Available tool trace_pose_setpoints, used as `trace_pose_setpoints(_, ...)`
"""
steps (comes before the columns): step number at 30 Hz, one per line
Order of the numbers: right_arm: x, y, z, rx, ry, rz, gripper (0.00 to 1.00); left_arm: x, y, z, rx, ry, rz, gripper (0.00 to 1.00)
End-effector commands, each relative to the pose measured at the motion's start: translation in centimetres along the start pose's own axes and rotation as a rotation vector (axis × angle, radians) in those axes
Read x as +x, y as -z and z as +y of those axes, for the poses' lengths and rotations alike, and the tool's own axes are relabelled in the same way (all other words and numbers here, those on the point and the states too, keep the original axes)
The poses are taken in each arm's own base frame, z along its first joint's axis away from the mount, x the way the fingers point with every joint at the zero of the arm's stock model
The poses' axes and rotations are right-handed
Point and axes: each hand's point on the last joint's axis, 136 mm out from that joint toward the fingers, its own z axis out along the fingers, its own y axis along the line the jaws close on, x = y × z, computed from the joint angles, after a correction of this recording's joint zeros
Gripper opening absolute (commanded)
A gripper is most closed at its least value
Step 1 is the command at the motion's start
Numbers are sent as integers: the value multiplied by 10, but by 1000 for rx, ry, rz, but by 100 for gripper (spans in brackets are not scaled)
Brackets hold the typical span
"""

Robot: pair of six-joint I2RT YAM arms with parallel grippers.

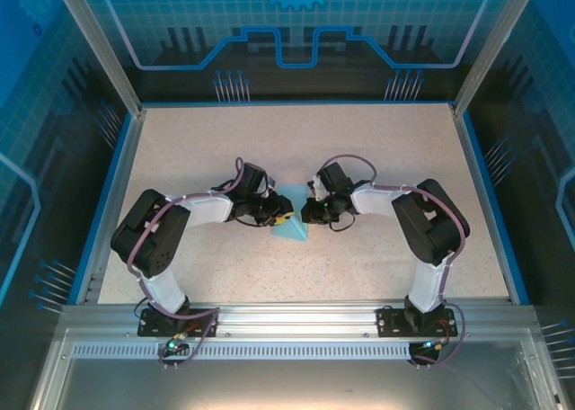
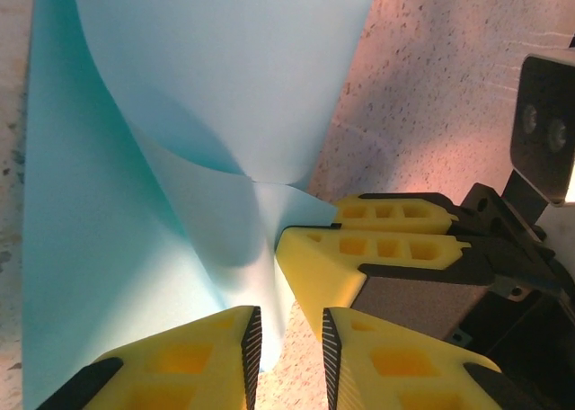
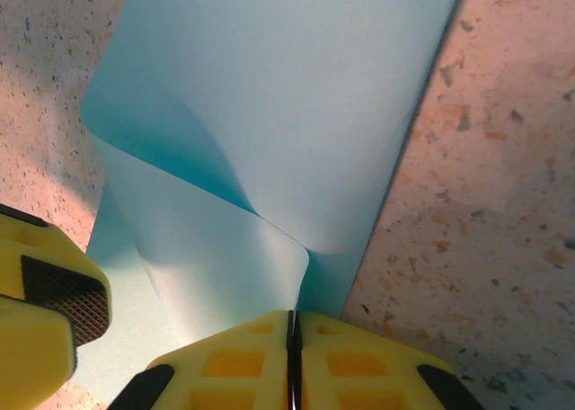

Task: Fold a paper plane with a square sheet of paper (pick it up from the middle)
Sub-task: Fold the triangle a second time at the center of the table.

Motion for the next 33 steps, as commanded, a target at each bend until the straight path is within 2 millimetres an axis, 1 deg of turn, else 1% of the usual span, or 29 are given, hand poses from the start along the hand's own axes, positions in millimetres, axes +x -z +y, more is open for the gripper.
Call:
trace_pose_setpoints(1, 3, -6, 4, 1, 2, 25, 11, 0, -4, -13, 31, -16, 25, 29)
trace_pose_setpoints(5, 1, -6, 7, -10, 10, 23, 11, -2, -4, -17, 37, -23, 22, 29)
trace_pose_setpoints(12, -2, -6, 12, -34, 19, 17, 12, -2, -7, -14, 31, -17, 24, 29)
trace_pose_setpoints(20, 1, -6, 16, -63, 21, 22, 12, -4, -9, -12, 24, -15, 19, 28)
trace_pose_setpoints(25, 3, -6, 15, -65, 21, 25, 12, -3, -9, -10, 20, -15, 18, 27)
trace_pose_setpoints(33, 6, -10, 9, -43, 6, 39, 12, -5, -12, -6, 8, -11, 17, 24)
